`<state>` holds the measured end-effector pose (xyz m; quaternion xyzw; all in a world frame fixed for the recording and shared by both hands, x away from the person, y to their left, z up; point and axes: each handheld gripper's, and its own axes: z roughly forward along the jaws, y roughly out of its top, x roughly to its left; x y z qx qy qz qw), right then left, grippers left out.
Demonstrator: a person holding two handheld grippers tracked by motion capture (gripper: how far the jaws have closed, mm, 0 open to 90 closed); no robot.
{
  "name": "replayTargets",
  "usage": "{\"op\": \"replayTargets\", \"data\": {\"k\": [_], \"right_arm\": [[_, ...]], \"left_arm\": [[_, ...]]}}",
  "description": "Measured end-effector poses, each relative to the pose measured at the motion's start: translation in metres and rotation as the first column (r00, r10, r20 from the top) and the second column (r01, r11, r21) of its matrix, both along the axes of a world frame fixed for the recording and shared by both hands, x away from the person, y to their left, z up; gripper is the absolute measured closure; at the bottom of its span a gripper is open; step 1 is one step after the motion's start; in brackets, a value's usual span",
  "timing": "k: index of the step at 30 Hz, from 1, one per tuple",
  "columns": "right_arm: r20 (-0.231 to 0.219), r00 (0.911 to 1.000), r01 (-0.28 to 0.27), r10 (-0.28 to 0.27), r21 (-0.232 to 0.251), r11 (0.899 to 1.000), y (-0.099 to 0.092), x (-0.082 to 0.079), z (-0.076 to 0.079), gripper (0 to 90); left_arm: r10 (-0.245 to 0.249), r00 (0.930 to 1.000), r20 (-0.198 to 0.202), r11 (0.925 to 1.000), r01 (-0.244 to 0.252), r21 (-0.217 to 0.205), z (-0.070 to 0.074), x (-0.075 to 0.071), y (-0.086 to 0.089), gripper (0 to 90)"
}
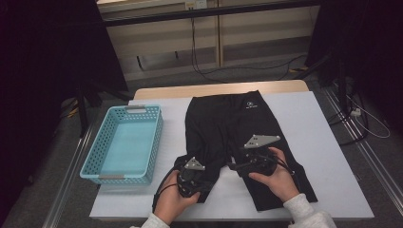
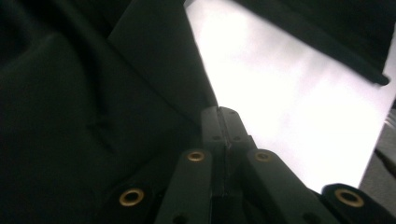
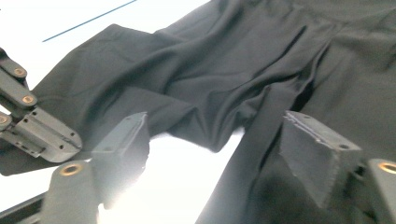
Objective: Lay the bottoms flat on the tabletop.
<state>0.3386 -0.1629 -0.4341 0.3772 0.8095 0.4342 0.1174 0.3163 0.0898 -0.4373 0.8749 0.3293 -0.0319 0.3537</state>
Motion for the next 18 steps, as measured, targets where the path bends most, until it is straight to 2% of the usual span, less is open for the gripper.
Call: {"op": "replayTargets", "data": {"k": [3,6,10,12,17,18], "right_arm": [[0.000,1.0000,-0.003,0.003,0.007,1.000,0.000,-0.001,0.000,18.7],[-0.004,0.9998,-0.021,0.022,0.025,0.999,0.000,-0.002,-0.001,15.0],[-0.016,0.9988,-0.046,0.046,0.021,0.999,0.005,-0.004,-0.003,13.9],[-0.012,0.9981,-0.060,0.060,0.012,0.998,0.007,-0.006,-0.002,18.5],[0.008,0.9972,-0.075,0.075,0.008,0.997,0.014,-0.010,0.003,21.9],[0.008,0.9968,-0.079,0.079,0.007,0.997,0.014,-0.010,0.003,23.4]], "left_arm": [[0.014,0.9999,-0.002,0.9980,-0.014,-0.062,0.013,0.005,0.005,90.0],[0.032,0.9991,-0.027,0.9892,-0.035,-0.142,0.024,0.012,0.015,90.0],[0.077,0.9968,-0.019,0.9815,-0.080,-0.174,0.030,0.022,0.029,90.0],[0.105,0.9945,-0.009,0.9777,-0.104,-0.182,0.033,0.027,0.038,90.0],[0.169,0.9857,-0.007,0.9644,-0.166,-0.205,0.033,0.037,0.055,90.0],[0.188,0.9822,-0.009,0.9622,-0.186,-0.199,0.032,0.039,0.058,90.0]]}}
